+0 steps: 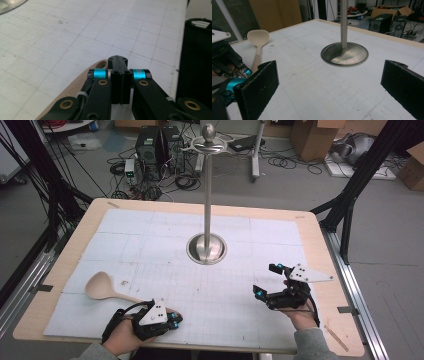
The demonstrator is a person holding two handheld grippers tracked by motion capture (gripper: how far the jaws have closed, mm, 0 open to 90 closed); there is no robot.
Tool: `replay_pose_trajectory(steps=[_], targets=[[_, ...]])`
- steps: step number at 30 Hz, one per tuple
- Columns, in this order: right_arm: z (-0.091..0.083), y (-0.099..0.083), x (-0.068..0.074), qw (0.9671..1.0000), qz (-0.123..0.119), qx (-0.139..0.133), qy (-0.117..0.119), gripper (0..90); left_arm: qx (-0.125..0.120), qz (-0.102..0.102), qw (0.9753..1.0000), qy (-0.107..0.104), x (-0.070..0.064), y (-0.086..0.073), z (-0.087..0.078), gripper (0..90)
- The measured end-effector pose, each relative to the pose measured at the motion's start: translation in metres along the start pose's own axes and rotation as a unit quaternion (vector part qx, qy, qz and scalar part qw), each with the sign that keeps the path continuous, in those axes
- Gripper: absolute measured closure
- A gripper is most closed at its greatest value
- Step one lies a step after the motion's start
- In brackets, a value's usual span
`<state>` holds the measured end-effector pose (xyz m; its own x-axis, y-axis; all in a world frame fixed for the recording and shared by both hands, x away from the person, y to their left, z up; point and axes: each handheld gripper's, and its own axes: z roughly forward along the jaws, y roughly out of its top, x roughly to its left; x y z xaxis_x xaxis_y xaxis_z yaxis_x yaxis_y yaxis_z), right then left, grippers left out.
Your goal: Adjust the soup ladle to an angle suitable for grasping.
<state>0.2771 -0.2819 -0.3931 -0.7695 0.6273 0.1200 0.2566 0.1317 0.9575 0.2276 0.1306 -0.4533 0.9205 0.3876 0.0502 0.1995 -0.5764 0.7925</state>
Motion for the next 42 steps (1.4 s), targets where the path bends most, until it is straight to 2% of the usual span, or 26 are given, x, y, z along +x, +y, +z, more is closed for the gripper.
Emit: replay_pose_trajectory(steps=[6,18,26,32,37,40,42], targets=[[-0.001,0.0,-0.001,1.0,-0.001,-0.003,-0.001,0.1,-0.003,-0.022,0.9995,0.02,0.01,0.004,0.006,89.8],[-0.001,0.0,-0.001,1.0,0.001,-0.002,0.001,0.1,0.003,-0.031,0.998,0.054,0.025,0.014,0.021,89.9],[0.001,-0.001,0.0,1.0,0.001,0.003,0.0,0.1,0.004,-0.038,0.9975,0.06,0.03,0.017,0.024,89.9],[0.003,-0.001,0.0,1.0,-0.002,0.008,-0.003,0.1,0.006,-0.034,0.9974,0.063,0.034,0.021,0.029,89.8],[0.004,-0.001,0.0,1.0,-0.005,0.007,-0.001,0.1,0.009,-0.037,0.996,0.081,0.039,0.026,0.036,89.9],[0.003,-0.001,0.0,1.0,-0.001,0.008,0.0,0.1,0.011,-0.049,0.9939,0.098,0.042,0.029,0.041,89.8],[0.004,-0.001,0.0,1.0,-0.005,0.008,-0.001,0.1,0.013,-0.047,0.9936,0.102,0.042,0.03,0.042,89.8]])
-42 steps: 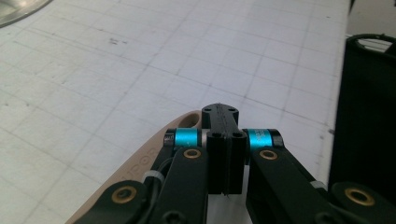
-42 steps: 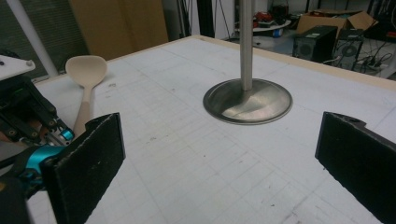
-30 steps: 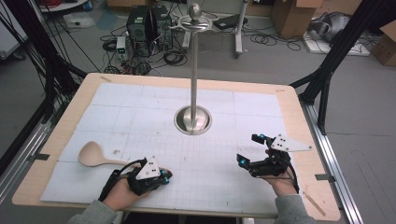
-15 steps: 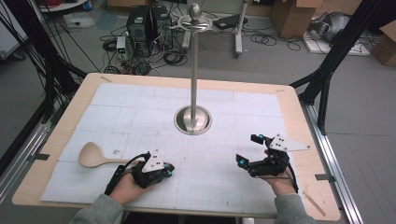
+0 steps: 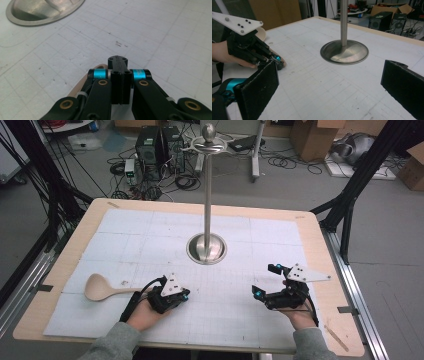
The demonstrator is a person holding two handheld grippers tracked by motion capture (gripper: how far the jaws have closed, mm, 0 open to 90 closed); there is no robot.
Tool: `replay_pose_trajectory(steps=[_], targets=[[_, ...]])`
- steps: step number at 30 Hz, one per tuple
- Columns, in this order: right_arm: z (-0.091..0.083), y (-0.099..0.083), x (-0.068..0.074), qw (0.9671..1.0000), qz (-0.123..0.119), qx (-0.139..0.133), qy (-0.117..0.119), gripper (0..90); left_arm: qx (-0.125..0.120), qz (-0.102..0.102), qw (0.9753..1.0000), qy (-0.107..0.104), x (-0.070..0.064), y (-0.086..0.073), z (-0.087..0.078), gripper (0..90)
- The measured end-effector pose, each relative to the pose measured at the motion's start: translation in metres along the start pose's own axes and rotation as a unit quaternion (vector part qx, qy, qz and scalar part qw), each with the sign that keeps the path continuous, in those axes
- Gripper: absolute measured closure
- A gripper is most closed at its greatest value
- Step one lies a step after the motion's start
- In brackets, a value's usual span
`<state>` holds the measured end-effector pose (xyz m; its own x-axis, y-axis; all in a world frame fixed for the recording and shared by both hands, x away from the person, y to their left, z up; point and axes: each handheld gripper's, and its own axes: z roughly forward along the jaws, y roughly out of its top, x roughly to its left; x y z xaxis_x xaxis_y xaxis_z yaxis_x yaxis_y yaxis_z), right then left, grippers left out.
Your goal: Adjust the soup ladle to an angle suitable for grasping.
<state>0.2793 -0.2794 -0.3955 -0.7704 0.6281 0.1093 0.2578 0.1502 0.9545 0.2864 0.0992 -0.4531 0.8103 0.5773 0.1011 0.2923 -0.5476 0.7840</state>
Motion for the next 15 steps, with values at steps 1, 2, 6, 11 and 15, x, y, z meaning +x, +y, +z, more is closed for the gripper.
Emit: replay_pose_trajectory(steps=[1,2,6,11,15], targets=[[0.0,0.0,0.0,1.0,0.002,0.003,0.001,0.1,-0.003,-0.002,1.0,0.003,-0.001,0.0,0.001,89.8],[0.0,0.0,0.0,1.0,0.002,0.003,0.001,0.1,-0.002,-0.002,1.0,0.005,-0.001,0.0,0.001,89.8],[0.001,0.0,0.0,1.0,0.0,0.002,0.002,0.1,-0.003,0.004,0.9999,0.011,-0.003,0.001,0.0,89.9],[-0.002,0.0,-0.001,1.0,-0.001,-0.005,-0.001,0.1,-0.029,0.006,0.9996,0.002,0.0,-0.002,-0.024,89.9],[-0.001,0.0,-0.002,1.0,0.004,-0.002,-0.001,0.1,-0.029,-0.002,0.9994,0.016,0.02,-0.009,-0.054,89.9]])
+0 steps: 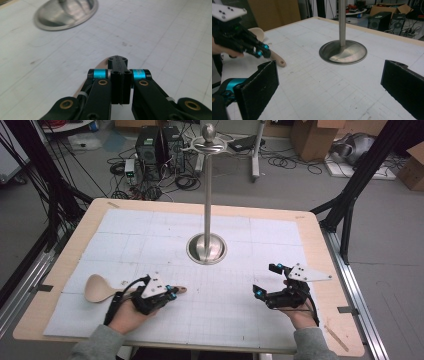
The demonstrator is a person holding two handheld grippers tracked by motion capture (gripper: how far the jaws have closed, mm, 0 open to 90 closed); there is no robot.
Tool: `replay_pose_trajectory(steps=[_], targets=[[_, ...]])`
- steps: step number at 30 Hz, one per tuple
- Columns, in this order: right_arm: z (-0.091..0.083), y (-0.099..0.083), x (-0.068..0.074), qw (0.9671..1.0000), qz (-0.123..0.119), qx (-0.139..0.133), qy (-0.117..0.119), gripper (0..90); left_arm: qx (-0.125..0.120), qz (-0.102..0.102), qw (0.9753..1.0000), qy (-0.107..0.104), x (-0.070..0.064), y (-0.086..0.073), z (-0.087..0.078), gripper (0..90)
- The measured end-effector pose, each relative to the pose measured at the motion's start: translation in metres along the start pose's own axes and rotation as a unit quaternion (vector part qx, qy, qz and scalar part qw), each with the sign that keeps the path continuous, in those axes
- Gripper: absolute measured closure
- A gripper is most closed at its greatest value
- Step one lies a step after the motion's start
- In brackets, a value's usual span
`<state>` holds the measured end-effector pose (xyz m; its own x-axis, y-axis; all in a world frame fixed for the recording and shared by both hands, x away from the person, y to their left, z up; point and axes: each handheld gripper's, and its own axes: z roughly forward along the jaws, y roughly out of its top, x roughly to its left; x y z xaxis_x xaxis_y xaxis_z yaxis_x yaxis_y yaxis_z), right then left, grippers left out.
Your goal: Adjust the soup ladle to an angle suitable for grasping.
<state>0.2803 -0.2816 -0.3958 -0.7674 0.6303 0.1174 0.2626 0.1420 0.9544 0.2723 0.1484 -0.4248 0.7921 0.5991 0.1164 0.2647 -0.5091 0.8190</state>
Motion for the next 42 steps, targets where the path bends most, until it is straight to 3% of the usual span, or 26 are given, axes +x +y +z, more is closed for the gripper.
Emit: replay_pose_trajectory(steps=[2,4,9,13,17,23,27,32,34,37,42], targets=[[0.001,0.0,0.001,1.0,-0.003,0.003,0.002,0.1,0.003,-0.004,0.9998,0.019,0.014,-0.008,-0.016,89.8],[0.001,0.0,0.002,1.0,-0.004,0.005,0.003,0.1,0.006,-0.023,0.999,0.039,0.03,-0.02,-0.032,89.8],[0.003,0.001,0.002,1.0,-0.003,0.002,0.0,0.1,0.017,-0.082,0.9933,0.08,0.058,-0.039,-0.055,89.9],[0.004,0.002,0.0,1.0,-0.006,-0.002,0.004,0.1,0.027,-0.107,0.9882,0.106,0.067,-0.044,-0.06,89.8],[0.004,0.002,0.0,1.0,-0.003,0.0,0.006,0.1,0.049,-0.119,0.9849,0.115,0.073,-0.051,-0.058,89.8],[0.002,0.002,0.001,1.0,-0.005,-0.002,0.005,0.1,0.057,-0.137,0.9807,0.127,0.077,-0.056,-0.056,89.9],[0.002,0.002,0.001,1.0,-0.006,-0.005,0.005,0.1,0.074,-0.16,0.9744,0.139,0.076,-0.055,-0.049,89.9],[0.001,0.003,0.002,0.9999,-0.007,-0.006,0.007,0.1,0.091,-0.169,0.9703,0.148,0.077,-0.056,-0.041,89.9],[0.001,0.003,0.002,1.0,-0.005,-0.006,0.006,0.1,0.093,-0.183,0.9671,0.151,0.077,-0.059,-0.039,89.8],[0.0,0.003,0.001,0.9999,-0.005,-0.01,0.006,0.1,0.085,-0.194,0.9656,0.151,0.078,-0.061,-0.04,89.8],[-0.001,0.003,0.001,0.9999,-0.003,-0.013,0.006,0.1,0.09,-0.187,0.9657,0.156,0.074,-0.061,-0.043,89.9]])
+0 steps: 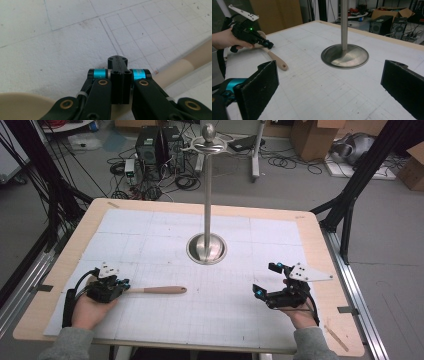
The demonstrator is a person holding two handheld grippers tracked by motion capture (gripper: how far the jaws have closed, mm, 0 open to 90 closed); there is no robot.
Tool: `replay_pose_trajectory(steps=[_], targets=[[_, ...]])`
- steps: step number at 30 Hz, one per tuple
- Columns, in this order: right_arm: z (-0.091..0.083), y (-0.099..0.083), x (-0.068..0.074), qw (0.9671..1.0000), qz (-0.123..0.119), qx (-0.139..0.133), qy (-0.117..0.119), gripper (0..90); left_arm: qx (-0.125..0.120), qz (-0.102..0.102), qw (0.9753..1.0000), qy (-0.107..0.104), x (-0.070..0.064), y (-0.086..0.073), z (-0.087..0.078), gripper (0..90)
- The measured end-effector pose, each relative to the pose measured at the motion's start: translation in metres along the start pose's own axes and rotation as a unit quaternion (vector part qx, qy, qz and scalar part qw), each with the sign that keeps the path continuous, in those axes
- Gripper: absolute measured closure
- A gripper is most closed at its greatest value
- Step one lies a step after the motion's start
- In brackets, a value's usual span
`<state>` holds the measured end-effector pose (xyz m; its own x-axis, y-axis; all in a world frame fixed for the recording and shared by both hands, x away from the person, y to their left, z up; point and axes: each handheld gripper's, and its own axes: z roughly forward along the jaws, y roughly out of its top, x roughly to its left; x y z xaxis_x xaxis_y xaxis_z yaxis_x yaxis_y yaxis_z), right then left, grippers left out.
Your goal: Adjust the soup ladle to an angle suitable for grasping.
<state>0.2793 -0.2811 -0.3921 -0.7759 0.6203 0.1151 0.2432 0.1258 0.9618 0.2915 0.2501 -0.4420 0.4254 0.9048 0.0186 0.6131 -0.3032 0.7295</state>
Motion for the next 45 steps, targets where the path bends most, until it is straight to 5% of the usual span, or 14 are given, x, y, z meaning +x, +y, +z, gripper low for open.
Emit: replay_pose_trajectory(steps=[3,8,19,23,31,45], targets=[[0.0,0.0,0.001,1.0,0.0,0.0,0.001,0.1,0.0,-0.003,1.0,0.008,-0.001,-0.003,-0.005,89.9],[-0.001,0.002,0.002,1.0,-0.003,-0.003,0.002,0.1,0.004,0.026,0.9992,0.029,-0.01,-0.003,-0.013,90.0],[0.0,0.001,0.001,1.0,-0.004,0.001,0.001,0.1,0.013,0.036,0.999,0.024,-0.013,-0.006,-0.021,90.0],[0.0,0.001,0.001,1.0,-0.004,0.003,0.001,0.1,0.02,0.06,0.9975,0.032,-0.017,-0.007,-0.024,90.0],[0.001,0.001,0.002,1.0,-0.002,0.008,0.003,0.1,0.036,0.067,0.9971,0.005,-0.012,-0.009,-0.027,90.0],[0.002,0.0,0.001,0.9999,-0.004,0.009,0.003,0.1,0.059,0.061,0.9963,-0.003,-0.018,-0.019,-0.043,90.0]])
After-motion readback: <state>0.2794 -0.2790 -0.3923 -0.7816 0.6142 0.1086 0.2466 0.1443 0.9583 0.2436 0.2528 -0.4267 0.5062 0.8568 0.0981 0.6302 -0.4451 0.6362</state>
